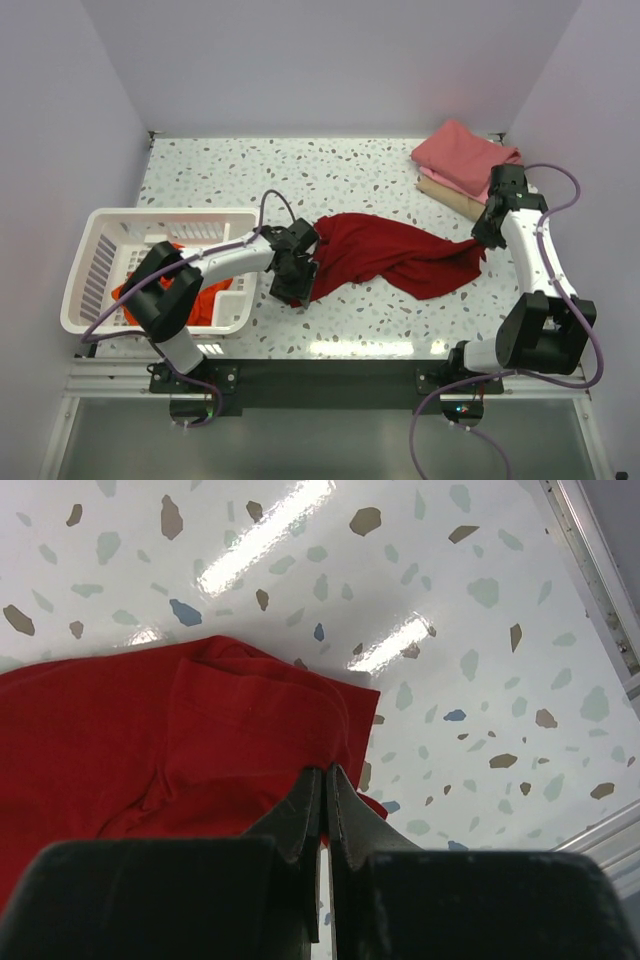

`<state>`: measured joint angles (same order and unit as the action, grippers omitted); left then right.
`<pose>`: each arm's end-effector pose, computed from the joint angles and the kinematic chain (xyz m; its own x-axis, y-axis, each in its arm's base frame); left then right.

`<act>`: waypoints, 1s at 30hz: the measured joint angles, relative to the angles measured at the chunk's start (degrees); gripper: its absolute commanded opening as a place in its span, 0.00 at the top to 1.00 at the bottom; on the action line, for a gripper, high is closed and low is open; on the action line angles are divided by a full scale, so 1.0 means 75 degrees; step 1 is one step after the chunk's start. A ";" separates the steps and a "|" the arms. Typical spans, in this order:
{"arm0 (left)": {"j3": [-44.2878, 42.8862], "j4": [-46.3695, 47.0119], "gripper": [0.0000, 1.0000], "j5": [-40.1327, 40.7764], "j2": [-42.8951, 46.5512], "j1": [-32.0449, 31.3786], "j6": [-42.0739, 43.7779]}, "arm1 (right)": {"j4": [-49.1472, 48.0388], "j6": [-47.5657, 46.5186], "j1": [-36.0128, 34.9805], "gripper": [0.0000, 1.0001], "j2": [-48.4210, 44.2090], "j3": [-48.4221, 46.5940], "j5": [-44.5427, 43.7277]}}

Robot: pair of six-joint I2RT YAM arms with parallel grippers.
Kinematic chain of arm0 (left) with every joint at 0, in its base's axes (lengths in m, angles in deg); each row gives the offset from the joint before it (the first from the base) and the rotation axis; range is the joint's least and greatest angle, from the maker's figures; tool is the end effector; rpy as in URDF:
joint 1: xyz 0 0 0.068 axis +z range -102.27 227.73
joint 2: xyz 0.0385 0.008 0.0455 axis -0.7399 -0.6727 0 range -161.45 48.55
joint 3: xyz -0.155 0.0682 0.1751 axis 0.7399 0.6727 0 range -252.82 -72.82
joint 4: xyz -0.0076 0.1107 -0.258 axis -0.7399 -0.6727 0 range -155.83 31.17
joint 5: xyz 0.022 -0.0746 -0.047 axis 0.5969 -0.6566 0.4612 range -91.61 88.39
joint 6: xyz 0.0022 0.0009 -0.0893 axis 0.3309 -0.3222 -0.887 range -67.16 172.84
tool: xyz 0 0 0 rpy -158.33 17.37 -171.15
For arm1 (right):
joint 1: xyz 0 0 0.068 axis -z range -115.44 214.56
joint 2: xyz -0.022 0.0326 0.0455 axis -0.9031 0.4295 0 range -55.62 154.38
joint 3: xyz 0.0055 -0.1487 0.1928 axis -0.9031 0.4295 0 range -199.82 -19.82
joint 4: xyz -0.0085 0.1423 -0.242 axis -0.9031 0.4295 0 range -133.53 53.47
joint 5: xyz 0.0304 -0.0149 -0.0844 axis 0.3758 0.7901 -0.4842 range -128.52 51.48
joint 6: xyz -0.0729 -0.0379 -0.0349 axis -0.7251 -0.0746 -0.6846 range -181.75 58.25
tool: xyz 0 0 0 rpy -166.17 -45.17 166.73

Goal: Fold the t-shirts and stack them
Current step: Flatten the tshirt out

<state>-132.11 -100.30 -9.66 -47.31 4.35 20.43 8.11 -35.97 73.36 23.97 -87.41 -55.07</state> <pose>0.2282 -0.2309 0.0864 -0.9761 0.1923 -0.1016 0.2109 0.9508 -0.2267 0.3097 -0.0709 0.2121 -0.6792 0.5269 -0.5109 0.6296 0.7761 -0.0367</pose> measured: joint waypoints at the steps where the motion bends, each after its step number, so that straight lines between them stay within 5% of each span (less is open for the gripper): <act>1: -0.0003 -0.0009 0.45 0.0067 -0.0076 -0.0041 -0.0029 | -0.0003 -0.0006 0.0000 1.00 0.0000 0.0000 0.0017; 10: -0.0012 -0.0012 0.52 0.0726 -0.0373 -0.0245 -0.0437 | -0.0117 -0.0041 0.0000 1.00 0.0003 -0.0003 0.0370; 14: -0.0087 -0.0052 0.68 0.1113 -0.0452 -0.0283 -0.0606 | -0.0210 -0.0035 0.0000 1.00 0.0009 -0.0003 0.0551; 18: -0.0172 -0.0076 0.99 0.1524 -0.0507 -0.0289 -0.0711 | -0.0309 -0.0035 0.0000 1.00 0.0009 0.0003 0.0670; 22: -0.0504 -0.0242 1.00 0.1979 -0.0632 -0.0289 -0.0731 | -0.0323 -0.0041 0.0000 1.00 -0.0012 0.0003 0.0752; 26: -0.1894 -0.1040 1.00 0.2535 -0.0868 -0.0245 -0.0615 | -0.0283 -0.0131 0.0000 1.00 -0.0064 -0.0090 0.0764; 30: -0.4450 -0.1725 1.00 0.3002 -0.1037 0.0082 -0.0431 | -0.0323 -0.0361 -0.0067 1.00 -0.0283 -0.0326 0.0822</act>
<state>-165.48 -113.24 12.85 -55.09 4.96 17.20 5.69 -38.68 72.86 21.85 -89.86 -48.91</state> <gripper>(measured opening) 0.038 0.014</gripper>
